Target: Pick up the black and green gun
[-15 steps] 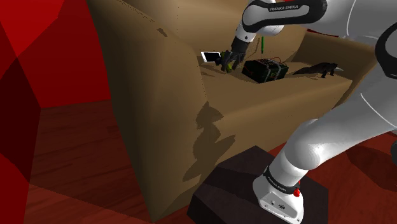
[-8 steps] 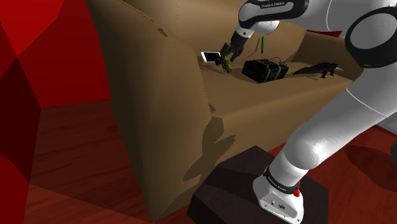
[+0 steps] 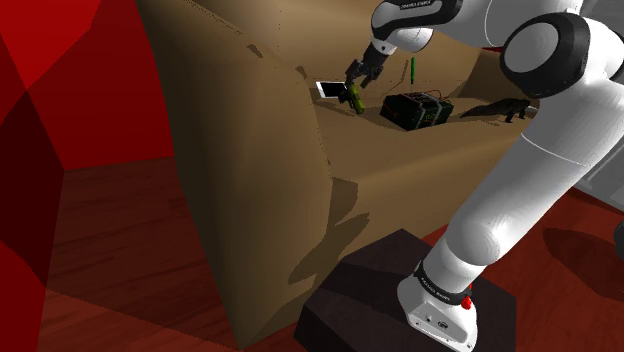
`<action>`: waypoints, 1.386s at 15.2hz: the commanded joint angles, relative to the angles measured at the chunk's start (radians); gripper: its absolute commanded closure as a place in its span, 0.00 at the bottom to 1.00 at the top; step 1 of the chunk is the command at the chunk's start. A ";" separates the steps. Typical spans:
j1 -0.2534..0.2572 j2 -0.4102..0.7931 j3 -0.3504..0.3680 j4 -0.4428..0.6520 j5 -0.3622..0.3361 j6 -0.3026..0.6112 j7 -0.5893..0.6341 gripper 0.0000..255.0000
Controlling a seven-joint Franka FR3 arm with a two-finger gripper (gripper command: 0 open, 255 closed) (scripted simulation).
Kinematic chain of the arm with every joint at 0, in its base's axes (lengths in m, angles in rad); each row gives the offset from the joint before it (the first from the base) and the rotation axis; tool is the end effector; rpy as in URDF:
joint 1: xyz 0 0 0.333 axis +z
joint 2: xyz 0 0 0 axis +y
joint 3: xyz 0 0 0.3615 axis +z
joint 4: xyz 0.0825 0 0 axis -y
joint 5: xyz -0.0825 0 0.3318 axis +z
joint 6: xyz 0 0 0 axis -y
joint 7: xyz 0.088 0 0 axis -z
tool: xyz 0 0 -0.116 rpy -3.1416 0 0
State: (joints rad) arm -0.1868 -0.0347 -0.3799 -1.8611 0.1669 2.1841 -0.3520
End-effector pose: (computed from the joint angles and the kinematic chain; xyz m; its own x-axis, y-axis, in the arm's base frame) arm 0.4540 -0.2843 0.6146 0.8850 -0.2721 0.3778 -0.2756 -0.9602 -0.0459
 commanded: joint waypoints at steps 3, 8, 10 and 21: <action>-0.001 0.010 -0.002 -0.038 0.012 0.049 -0.014 0.00; -0.001 0.015 -0.002 -0.066 0.020 0.082 -0.023 1.00; -0.001 0.015 -0.002 -0.066 0.020 0.081 -0.023 1.00; -0.001 0.007 -0.002 -0.022 0.009 0.031 -0.009 1.00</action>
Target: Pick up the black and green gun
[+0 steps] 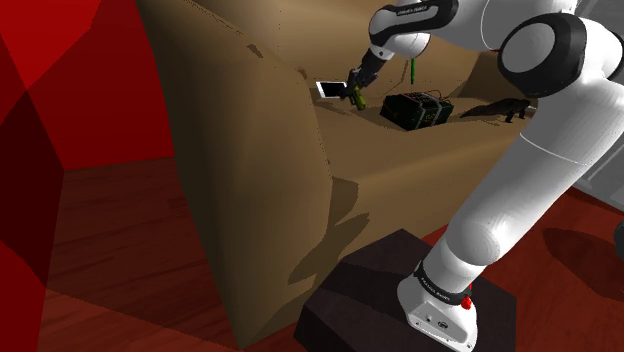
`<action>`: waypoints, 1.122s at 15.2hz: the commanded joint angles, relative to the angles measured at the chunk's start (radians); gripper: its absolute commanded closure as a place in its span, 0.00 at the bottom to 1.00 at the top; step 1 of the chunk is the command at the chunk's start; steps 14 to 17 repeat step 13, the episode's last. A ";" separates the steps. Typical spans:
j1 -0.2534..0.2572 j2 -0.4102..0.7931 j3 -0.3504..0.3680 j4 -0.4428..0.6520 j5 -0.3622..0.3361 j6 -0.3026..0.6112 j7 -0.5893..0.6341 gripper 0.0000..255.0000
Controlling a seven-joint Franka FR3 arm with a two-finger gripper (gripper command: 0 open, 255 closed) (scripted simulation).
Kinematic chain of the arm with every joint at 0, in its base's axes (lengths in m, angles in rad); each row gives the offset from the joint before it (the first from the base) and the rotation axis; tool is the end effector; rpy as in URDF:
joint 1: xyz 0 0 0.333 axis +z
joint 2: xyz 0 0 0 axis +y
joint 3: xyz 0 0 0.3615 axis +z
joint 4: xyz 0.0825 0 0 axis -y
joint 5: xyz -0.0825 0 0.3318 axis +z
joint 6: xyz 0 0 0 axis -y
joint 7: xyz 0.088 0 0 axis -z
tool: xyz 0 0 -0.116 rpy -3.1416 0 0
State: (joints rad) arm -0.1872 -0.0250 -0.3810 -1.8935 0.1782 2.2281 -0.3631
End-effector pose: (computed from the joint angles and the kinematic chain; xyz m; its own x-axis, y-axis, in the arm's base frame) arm 0.4564 -0.2862 0.6000 0.8832 -0.2733 0.3812 -0.2771 -0.9597 -0.0461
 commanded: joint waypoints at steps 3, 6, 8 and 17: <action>-0.001 -0.005 -0.001 0.047 -0.008 -0.052 0.010 1.00; -0.001 -0.006 -0.001 0.087 -0.013 -0.091 0.017 1.00; -0.002 -0.006 -0.001 0.114 -0.015 -0.118 0.022 1.00; -0.002 -0.003 -0.002 0.159 -0.017 -0.160 0.028 1.00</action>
